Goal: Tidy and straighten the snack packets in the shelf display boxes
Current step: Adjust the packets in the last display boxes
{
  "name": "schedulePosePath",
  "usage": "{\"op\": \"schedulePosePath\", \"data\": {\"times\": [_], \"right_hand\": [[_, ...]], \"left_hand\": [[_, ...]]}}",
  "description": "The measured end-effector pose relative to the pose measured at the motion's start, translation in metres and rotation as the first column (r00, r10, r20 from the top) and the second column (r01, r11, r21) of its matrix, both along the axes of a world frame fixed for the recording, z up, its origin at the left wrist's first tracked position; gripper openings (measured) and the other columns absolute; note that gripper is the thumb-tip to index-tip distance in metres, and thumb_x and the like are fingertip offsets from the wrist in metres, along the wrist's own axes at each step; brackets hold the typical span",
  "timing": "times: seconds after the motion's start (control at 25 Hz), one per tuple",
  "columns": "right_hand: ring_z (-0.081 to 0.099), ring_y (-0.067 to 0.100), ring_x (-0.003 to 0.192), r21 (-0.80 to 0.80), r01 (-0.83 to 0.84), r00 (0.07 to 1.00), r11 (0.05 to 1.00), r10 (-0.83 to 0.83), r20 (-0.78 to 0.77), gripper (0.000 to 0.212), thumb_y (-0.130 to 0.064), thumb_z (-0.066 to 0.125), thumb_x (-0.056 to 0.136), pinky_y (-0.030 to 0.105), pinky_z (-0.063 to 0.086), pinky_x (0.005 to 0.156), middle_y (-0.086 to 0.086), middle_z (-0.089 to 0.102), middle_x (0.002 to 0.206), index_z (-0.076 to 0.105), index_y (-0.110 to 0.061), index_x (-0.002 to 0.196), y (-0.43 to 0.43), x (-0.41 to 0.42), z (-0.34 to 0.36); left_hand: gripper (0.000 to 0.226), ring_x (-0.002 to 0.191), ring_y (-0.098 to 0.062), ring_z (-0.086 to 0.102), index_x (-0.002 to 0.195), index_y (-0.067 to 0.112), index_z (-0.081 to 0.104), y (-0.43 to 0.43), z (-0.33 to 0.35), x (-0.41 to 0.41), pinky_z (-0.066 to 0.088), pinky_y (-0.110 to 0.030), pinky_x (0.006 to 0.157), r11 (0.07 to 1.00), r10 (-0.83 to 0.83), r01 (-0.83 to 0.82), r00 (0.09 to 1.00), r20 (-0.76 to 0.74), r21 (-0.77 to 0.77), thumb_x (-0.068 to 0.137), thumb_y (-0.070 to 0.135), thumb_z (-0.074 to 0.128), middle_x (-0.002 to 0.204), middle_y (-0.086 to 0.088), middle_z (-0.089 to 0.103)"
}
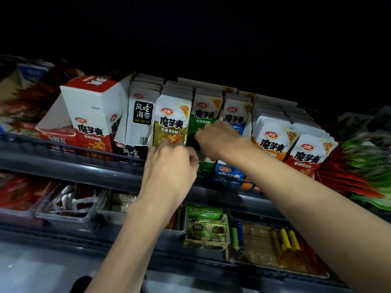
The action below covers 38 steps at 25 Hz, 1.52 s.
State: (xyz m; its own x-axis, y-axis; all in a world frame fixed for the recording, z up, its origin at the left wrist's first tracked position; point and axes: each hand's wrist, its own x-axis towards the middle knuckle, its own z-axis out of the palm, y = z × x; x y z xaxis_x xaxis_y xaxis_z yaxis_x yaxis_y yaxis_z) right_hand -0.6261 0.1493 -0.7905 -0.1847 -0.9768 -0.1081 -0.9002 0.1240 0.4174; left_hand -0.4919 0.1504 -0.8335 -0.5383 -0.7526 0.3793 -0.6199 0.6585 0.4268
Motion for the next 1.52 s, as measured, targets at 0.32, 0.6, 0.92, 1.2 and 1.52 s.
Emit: {"op": "schedulePosePath", "data": {"times": [0.32,0.6,0.92,1.2,1.52], "right_hand": [[0.061,0.026,0.091,-0.446,0.004,0.957,0.895,0.126,0.262,0.028,-0.001,0.047,0.093,0.036,0.046,0.075,0.004,0.067,0.097,0.068,-0.02,0.096,0.027,0.011,0.019],[0.058,0.025,0.091,-0.214,-0.261,0.935,0.941,0.302,0.188,0.02,-0.008,0.053,0.094,0.039,0.05,0.088,0.002,0.063,0.09,0.07,-0.016,0.098,0.0,0.036,0.001],[0.053,0.021,0.088,-0.139,-0.264,0.955,0.955,0.279,0.105,0.017,-0.015,0.049,0.099,0.037,0.037,0.102,-0.001,0.059,0.087,0.065,-0.02,0.092,-0.003,0.046,0.0],[0.046,0.018,0.083,-0.076,-0.225,0.971,0.971,0.23,0.065,0.031,-0.016,0.045,0.101,0.035,0.026,0.1,-0.006,0.051,0.076,0.046,-0.026,0.072,-0.004,0.051,0.004],[0.048,0.024,0.094,-0.16,-0.188,0.926,0.969,0.229,0.299,0.027,-0.006,0.049,0.096,0.043,0.038,0.103,-0.002,0.061,0.09,0.069,-0.024,0.102,-0.002,0.038,-0.007]], "left_hand": [[0.014,0.081,-0.02,0.053,0.098,0.023,0.07,-0.004,0.016,0.029,0.047,-0.036,0.077,0.983,0.182,-0.179,0.971,-0.153,0.033,0.093,0.023,0.057,0.095,0.001,0.067],[0.021,0.078,-0.025,0.05,0.101,0.023,0.068,-0.004,0.015,0.034,0.037,-0.033,0.076,0.972,0.212,-0.217,0.975,0.067,0.085,0.097,0.029,0.049,0.087,-0.002,0.06],[0.019,0.087,-0.03,0.059,0.099,0.022,0.066,-0.006,0.012,0.037,0.032,-0.032,0.073,0.981,0.181,-0.184,0.982,0.048,0.064,0.096,0.028,0.048,0.097,-0.006,0.068],[0.02,0.082,-0.029,0.055,0.1,0.022,0.069,-0.007,0.013,0.039,0.031,-0.032,0.072,0.982,0.177,-0.179,0.984,0.032,0.06,0.095,0.026,0.049,0.095,-0.008,0.069],[0.023,0.085,-0.03,0.058,0.104,0.025,0.069,-0.01,0.009,0.038,0.037,-0.034,0.076,0.982,0.179,-0.18,0.984,0.019,0.064,0.094,0.029,0.049,0.098,-0.007,0.069]]}}
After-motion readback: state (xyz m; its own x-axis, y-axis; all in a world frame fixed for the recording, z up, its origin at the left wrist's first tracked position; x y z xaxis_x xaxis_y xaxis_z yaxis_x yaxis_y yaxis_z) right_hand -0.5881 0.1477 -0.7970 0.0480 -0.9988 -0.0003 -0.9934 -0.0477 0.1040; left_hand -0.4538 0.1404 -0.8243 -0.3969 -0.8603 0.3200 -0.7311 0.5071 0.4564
